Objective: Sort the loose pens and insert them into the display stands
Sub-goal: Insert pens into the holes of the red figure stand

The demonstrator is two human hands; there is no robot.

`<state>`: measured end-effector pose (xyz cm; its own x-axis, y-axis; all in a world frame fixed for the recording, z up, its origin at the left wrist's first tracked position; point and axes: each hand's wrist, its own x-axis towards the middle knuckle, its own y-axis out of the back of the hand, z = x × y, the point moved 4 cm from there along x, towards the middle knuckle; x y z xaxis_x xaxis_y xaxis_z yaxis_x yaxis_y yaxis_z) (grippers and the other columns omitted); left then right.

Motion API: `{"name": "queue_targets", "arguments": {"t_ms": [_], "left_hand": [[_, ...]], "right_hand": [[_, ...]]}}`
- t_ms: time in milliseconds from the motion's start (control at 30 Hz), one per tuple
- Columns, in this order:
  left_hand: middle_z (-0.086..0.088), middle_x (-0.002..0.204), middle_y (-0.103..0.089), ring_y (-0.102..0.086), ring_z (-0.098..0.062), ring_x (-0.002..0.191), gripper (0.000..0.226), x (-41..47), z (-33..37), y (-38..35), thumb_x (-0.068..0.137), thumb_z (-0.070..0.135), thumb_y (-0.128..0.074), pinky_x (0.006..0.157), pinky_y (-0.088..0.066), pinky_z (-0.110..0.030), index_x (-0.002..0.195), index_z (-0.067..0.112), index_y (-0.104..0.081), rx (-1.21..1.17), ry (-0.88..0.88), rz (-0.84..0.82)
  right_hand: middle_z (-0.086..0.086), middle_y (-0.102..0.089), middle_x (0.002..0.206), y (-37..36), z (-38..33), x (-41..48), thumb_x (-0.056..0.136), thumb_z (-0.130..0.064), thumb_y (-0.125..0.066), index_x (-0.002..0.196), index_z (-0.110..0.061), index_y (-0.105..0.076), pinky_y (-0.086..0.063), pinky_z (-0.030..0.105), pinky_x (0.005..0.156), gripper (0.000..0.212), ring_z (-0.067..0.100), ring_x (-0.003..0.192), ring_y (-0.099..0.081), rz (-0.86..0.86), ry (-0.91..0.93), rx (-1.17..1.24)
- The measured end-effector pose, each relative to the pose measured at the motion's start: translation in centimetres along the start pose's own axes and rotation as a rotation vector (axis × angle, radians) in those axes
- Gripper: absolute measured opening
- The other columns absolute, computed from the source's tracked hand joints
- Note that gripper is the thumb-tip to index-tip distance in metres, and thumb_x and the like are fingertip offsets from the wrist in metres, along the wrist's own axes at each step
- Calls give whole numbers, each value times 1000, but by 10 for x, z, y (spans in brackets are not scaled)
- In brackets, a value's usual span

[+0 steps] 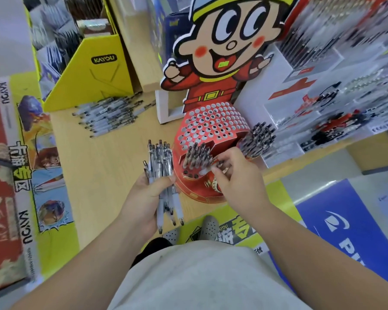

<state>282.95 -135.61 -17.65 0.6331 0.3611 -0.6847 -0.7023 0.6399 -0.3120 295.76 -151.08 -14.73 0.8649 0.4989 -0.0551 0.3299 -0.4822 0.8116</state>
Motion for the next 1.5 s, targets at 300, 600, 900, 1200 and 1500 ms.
{"name": "queue_targets", "arguments": {"t_ms": [300,600,900,1200,1500], "left_hand": [[-2,78,-74,-67,-16,65,17,0,1,12,93,10,-68,53,-44,-34,105,15,-56,7,-3,7],[-6,85,-72,-67,-17,67,19,-6,9,11,91,5,-67,62,-51,-34,106,14,-61,-11,-10,-88],[-5,90,-74,-68,-16,67,47,-14,17,11,68,17,-76,53,-52,-25,112,11,-62,-12,8,-183],[-1,77,-71,-65,-15,65,34,-18,22,4,85,-8,-70,60,-53,-27,112,11,-60,140,-96,-293],[-2,97,-77,-71,-12,80,36,-19,19,4,87,-3,-72,66,-53,-22,116,15,-62,249,-191,-299]], "right_hand": [[-20,-55,75,-22,-2,3,90,-28,-73,96,-26,-49,-46,24,62,25,1,68,-55,-46,7,-36],[-15,-60,79,-25,-2,6,90,-25,-73,97,-23,-49,-40,21,59,25,8,70,-58,-42,-27,-73],[-13,-63,78,-16,-7,-3,85,-41,-76,107,-29,-50,-47,27,61,37,3,68,-59,27,-104,-29],[3,-72,69,-6,-61,-23,80,-37,-81,87,-16,-73,-48,27,54,23,13,56,-64,-79,-361,656],[6,-71,62,-16,-62,-32,87,-18,-77,90,-9,-70,-51,25,53,12,14,55,-67,-87,-406,673]]}}
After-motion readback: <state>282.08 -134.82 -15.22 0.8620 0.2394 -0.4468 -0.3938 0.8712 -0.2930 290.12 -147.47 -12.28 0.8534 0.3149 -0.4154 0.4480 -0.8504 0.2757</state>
